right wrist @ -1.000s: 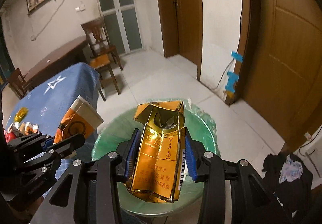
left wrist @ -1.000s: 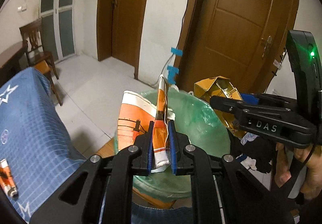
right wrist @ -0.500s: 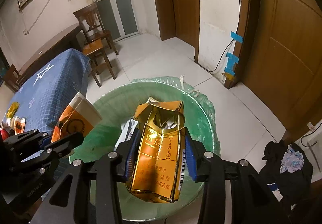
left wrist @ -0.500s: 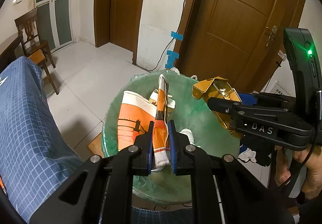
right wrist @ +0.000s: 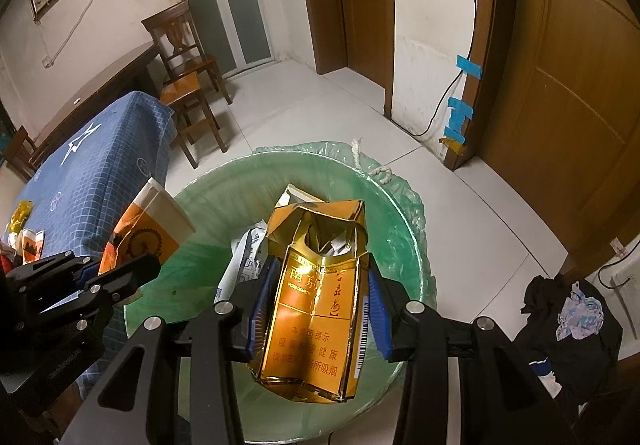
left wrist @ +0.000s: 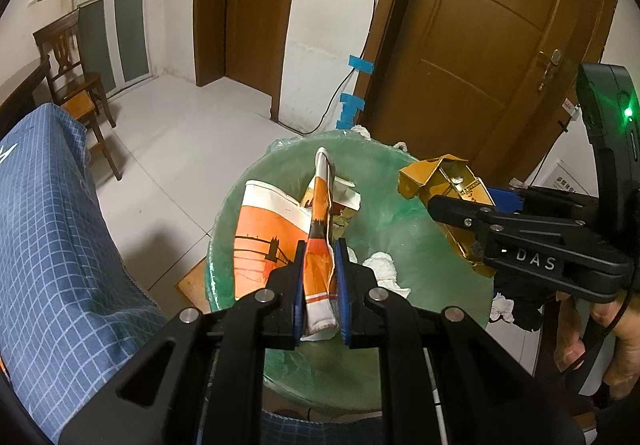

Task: Collect trash
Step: 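Open the left tool dropping the orange cup into the bin while the right tool releases the gold box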

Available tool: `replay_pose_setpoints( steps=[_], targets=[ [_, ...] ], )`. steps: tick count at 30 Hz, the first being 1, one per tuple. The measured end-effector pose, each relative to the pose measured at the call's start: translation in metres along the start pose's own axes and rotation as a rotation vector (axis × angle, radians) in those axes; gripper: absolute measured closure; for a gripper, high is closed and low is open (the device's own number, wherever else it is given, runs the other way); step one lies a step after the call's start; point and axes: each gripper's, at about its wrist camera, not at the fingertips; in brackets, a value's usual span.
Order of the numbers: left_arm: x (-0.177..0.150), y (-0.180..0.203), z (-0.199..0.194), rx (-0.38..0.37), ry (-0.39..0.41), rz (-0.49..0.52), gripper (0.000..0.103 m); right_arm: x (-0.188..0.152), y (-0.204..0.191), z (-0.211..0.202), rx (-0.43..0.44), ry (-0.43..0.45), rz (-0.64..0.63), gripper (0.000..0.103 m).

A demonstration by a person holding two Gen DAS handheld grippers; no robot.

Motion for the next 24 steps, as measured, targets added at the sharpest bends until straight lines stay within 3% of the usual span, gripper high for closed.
replay_pose_setpoints(
  steps=[18, 19, 21, 24],
  targets=[
    [0.0025, -0.0034, 0.0029, 0.012, -0.008, -0.020, 0.089, -0.0041, 0.0006, -0.0006, 0.006, 0.009, 0.005, 0.056],
    [0.0026, -0.0041, 0.0032, 0.012, -0.011, -0.022, 0.087, -0.0040, 0.0011, -0.0013, 0.009, 0.011, 0.009, 0.054],
    [0.0017, -0.0055, 0.0030, 0.012, -0.011, -0.026, 0.066, -0.0046, 0.0019, -0.0036, 0.011, 0.018, 0.014, 0.048],
    [0.0007, -0.0050, 0.0024, 0.019, -0.005, -0.024, 0.052, -0.0058, 0.0046, -0.0073, 0.016, 0.029, 0.027, 0.043]
  ],
)
Point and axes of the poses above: each gripper's, at about its wrist camera, not at the fingertips, and z roughly the way its jaws point, y to its right, x to its top, and after that the axes turned 10 degrees about z, right-handed
